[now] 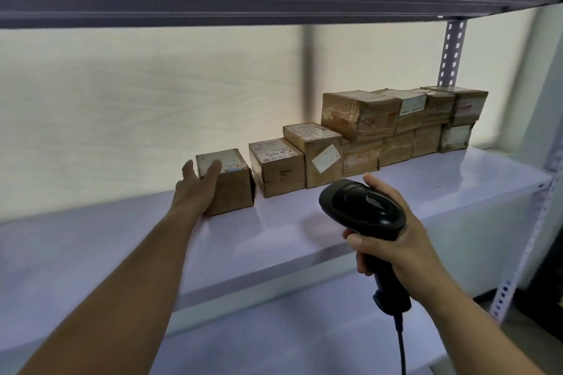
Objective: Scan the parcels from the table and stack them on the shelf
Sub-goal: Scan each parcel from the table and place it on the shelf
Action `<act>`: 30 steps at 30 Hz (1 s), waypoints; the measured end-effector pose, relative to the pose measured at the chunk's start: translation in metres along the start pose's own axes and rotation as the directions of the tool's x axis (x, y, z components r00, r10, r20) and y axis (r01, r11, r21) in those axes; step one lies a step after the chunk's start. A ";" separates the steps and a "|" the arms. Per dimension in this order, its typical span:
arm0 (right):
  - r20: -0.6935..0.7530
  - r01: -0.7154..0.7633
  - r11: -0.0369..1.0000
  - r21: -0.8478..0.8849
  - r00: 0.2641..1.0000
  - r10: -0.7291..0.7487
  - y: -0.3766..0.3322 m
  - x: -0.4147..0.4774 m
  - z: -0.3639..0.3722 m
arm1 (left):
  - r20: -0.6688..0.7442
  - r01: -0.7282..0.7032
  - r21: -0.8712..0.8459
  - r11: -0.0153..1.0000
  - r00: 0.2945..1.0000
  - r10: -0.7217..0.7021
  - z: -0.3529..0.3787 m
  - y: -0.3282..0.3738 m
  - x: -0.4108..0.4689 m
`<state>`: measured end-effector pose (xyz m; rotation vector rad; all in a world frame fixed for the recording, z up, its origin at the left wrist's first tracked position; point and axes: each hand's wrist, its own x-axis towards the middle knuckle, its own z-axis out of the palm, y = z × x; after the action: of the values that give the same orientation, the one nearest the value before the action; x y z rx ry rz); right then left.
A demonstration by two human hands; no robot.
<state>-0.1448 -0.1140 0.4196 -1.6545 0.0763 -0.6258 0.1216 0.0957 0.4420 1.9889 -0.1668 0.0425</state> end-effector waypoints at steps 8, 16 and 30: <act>0.002 -0.005 1.000 0.001 1.000 0.005 0.006 0.008 0.010 | 0.124 -0.144 0.017 0.989 0.982 0.141 0.014 0.000 0.007; 0.022 -0.015 1.000 0.002 1.000 0.015 0.006 0.005 0.005 | 0.122 -0.156 0.029 0.987 0.981 0.151 0.022 0.000 0.006; -0.020 0.005 1.000 0.010 1.000 -0.004 -0.012 -0.056 -0.086 | -0.230 -0.393 0.204 0.897 0.871 0.434 0.078 0.041 -0.127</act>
<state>-0.2341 -0.1669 0.4154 -1.6392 0.0839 -0.6454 -0.0129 0.0211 0.4332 2.0406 -0.4228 0.6213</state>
